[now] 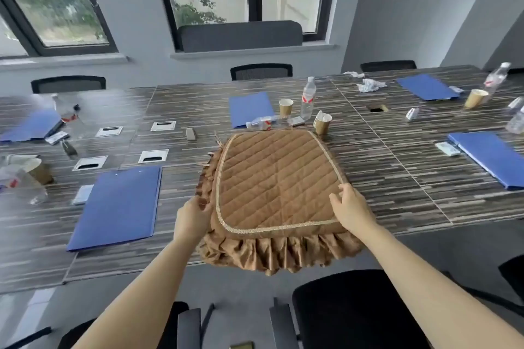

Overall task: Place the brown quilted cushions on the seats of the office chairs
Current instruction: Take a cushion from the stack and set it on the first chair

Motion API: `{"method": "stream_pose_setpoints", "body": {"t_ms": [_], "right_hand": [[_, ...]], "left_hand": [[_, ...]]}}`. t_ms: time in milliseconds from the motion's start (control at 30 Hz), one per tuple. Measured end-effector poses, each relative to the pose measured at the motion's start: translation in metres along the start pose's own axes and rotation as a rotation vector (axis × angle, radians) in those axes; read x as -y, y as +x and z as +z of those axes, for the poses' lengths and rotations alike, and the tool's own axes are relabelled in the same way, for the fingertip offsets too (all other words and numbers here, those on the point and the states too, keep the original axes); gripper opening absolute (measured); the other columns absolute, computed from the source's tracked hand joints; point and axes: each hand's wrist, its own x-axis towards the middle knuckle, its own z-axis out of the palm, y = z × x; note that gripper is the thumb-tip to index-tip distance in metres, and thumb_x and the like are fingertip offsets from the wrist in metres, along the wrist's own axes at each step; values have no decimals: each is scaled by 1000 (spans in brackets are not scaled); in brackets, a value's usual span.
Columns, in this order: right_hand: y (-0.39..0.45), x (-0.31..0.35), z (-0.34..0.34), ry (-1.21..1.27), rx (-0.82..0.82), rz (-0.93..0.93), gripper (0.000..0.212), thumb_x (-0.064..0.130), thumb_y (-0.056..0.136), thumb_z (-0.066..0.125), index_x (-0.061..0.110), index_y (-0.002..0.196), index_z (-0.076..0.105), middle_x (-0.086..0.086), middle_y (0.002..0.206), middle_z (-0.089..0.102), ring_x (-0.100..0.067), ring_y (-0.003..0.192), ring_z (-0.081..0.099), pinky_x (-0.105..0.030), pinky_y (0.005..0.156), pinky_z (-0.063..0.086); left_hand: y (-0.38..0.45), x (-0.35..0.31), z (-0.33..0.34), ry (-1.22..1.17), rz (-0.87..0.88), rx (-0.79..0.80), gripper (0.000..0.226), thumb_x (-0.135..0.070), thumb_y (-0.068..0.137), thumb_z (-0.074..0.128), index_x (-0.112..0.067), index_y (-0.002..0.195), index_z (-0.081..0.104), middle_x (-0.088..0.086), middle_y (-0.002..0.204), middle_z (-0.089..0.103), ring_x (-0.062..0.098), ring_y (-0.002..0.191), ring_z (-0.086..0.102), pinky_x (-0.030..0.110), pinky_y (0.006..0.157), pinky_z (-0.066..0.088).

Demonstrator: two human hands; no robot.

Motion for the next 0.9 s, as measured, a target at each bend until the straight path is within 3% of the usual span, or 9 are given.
{"method": "stream_pose_setpoints", "body": {"t_ms": [100,233,367,500,633,800,900], "right_hand": [[51,-13,13,28,41,90,52,35,98,46,6,142,40,-14,143,46,-32,127,47,-41,103,41],[104,-39,34,9,99,211,55,33,97,48,2,141,39,-19,142,44,-36,128,45,-41,104,40],[132,-62,47,-10,110,268,53,34,95,51,-5,131,44,-26,131,51,-41,121,48,-41,100,39],[148,-70,51,93,162,363,57,36,93,55,-3,133,42,-21,129,55,-38,121,50,-37,96,40],[160,-78,58,182,137,411,65,38,81,67,0,130,46,-19,130,55,-36,117,53,-44,101,44],[160,-71,54,249,61,465,50,34,81,66,-1,114,56,-19,117,59,-37,108,55,-41,92,47],[158,-70,51,307,47,454,61,48,70,65,5,113,61,-16,115,62,-35,105,58,-43,92,50]], "left_hand": [[40,-5,31,28,-89,7,34,-29,94,55,-6,117,64,9,112,68,21,87,61,26,66,44],[84,3,78,78,-201,74,53,-28,89,55,-1,134,48,18,131,54,37,115,55,46,94,48],[110,17,104,111,-283,102,66,-43,91,52,-1,141,39,22,143,43,44,126,46,52,106,39],[130,21,113,42,-363,74,72,-52,93,46,-2,144,35,22,142,49,45,127,47,52,106,39],[135,19,117,-73,-468,35,75,-58,87,48,-9,144,39,19,141,51,44,128,46,53,107,37],[129,19,111,-208,-496,-24,68,-45,79,57,-14,139,48,13,134,57,38,121,52,50,103,43],[126,12,104,-345,-524,-62,58,-40,83,62,-11,133,56,10,127,61,33,114,58,46,99,47]]}}
